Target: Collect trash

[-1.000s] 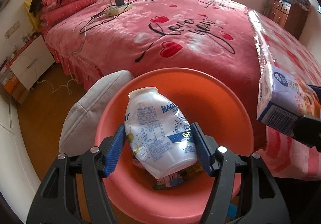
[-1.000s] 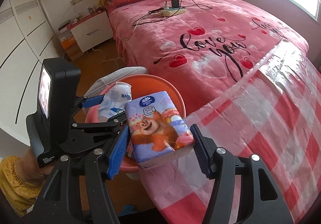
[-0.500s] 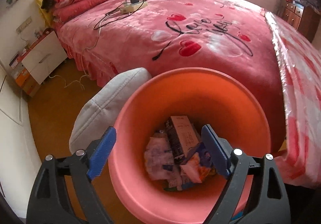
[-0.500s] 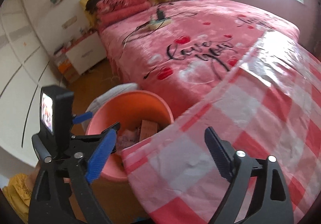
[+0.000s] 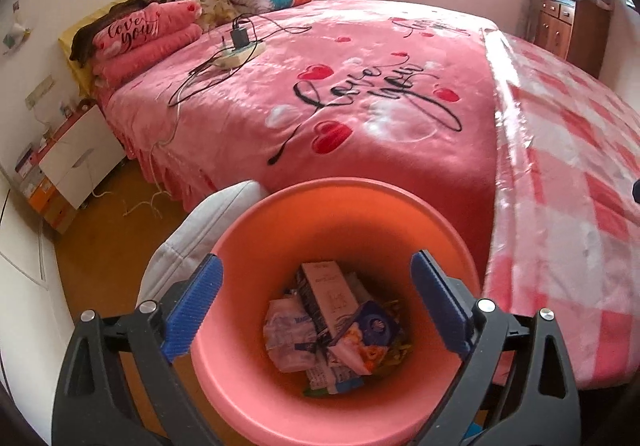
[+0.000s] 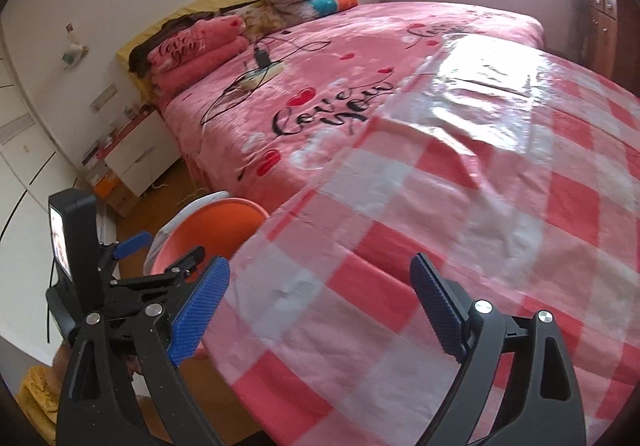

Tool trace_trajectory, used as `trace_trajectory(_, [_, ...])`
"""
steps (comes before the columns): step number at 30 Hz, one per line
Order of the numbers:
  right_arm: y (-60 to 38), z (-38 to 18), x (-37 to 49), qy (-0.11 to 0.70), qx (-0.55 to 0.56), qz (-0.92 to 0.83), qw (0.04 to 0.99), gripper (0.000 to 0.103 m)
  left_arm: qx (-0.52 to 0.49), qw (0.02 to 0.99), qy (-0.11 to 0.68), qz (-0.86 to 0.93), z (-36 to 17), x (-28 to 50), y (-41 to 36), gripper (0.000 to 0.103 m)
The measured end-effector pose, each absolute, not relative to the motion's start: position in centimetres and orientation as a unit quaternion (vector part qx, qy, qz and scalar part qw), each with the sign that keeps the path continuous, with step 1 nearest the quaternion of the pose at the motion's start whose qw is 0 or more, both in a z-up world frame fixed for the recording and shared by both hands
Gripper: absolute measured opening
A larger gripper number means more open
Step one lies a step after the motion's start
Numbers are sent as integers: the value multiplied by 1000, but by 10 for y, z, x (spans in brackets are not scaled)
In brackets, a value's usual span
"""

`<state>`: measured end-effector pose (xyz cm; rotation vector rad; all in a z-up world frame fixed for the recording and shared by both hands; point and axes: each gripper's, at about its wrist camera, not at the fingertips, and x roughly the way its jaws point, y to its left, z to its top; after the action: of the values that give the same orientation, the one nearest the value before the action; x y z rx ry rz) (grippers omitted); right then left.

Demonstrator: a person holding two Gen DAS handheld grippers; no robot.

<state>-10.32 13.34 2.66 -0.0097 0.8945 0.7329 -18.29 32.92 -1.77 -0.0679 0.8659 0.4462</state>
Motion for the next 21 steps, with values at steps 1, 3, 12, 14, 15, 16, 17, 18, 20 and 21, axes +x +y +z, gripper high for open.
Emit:
trace_trajectory(1, [129, 27, -104, 419, -5, 343, 841, 91, -33, 884, 414, 213, -16, -182, 328, 95])
trace_trajectory(3, [122, 28, -106, 414, -6, 337, 846, 91, -30, 887, 409, 211, -11, -179, 323, 95])
trace_trajectory(12, [91, 28, -113, 399, -10, 315, 861, 94, 3, 897, 390, 210, 12, -169, 294, 95])
trace_trajectory(14, [85, 28, -115, 395, -10, 309, 865, 94, 6, 898, 389, 205, 16, -167, 287, 95])
trace_trajectory(15, [82, 29, -115, 394, -9, 308, 866, 94, 8, 899, 388, 204, 18, -166, 284, 95])
trace_trajectory(16, [78, 29, -115, 393, -8, 306, 867, 94, 12, 900, 387, 202, 20, -165, 280, 95])
trace_trajectory(17, [75, 29, -115, 392, -7, 304, 868, 94, 15, 900, 386, 200, 22, -163, 276, 96])
trace_trajectory(18, [71, 29, -116, 391, -6, 301, 870, 94, 17, 901, 385, 199, 23, -163, 273, 96])
trace_trajectory(20, [63, 29, -116, 388, -4, 294, 874, 94, 20, 903, 383, 194, 26, -160, 265, 96])
trace_trajectory(21, [60, 29, -116, 387, -3, 292, 875, 94, 20, 903, 383, 192, 27, -159, 263, 96])
